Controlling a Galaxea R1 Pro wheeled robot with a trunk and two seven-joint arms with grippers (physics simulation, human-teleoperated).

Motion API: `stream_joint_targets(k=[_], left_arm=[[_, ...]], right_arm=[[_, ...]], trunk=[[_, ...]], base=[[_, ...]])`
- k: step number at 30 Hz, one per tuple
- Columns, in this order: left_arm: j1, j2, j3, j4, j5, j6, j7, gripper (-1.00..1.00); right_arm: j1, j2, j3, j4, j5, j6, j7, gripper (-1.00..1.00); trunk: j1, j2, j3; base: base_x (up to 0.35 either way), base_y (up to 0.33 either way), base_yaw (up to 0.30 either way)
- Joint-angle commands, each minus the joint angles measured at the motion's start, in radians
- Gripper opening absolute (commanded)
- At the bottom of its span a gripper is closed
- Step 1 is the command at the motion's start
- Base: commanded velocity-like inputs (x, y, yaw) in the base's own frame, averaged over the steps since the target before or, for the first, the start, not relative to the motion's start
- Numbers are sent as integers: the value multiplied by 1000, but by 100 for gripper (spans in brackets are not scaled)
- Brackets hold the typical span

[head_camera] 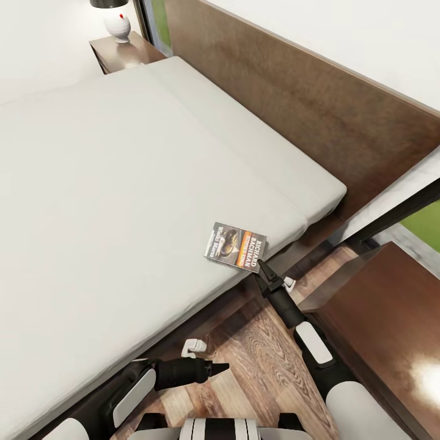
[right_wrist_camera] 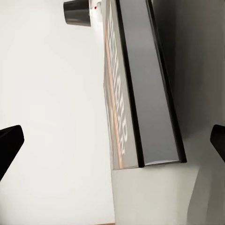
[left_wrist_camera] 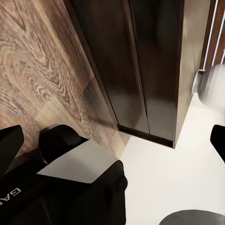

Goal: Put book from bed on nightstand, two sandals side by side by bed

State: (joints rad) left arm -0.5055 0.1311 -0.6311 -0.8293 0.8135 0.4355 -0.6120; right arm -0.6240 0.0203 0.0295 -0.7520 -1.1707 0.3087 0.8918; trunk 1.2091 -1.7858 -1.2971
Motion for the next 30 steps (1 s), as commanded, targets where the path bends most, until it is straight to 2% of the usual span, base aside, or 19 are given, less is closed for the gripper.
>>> stream_joint_targets(k=[1,20,21,30], left_arm=[[-1,1,-2,-1,11,8,1,100],[-1,1,-3,-1,10,8,1,100],[-1,1,-3,-1,11,8,1,100],[-1,1,-3,-1,10,8,1,100]], right_arm=[[0,0,1,0,-11,9,1,100],[1,-1,1,-1,-12,9,1,100],[1,-1,1,-1,-12,9,1,-100],[1,-2,1,-1,-12,10,1,-100]], trunk=[[0,0,0],[0,0,0],[0,0,0],[0,0,0]], base=[[0,0,0],[25,27,0],[0,0,0],[0,0,0]])
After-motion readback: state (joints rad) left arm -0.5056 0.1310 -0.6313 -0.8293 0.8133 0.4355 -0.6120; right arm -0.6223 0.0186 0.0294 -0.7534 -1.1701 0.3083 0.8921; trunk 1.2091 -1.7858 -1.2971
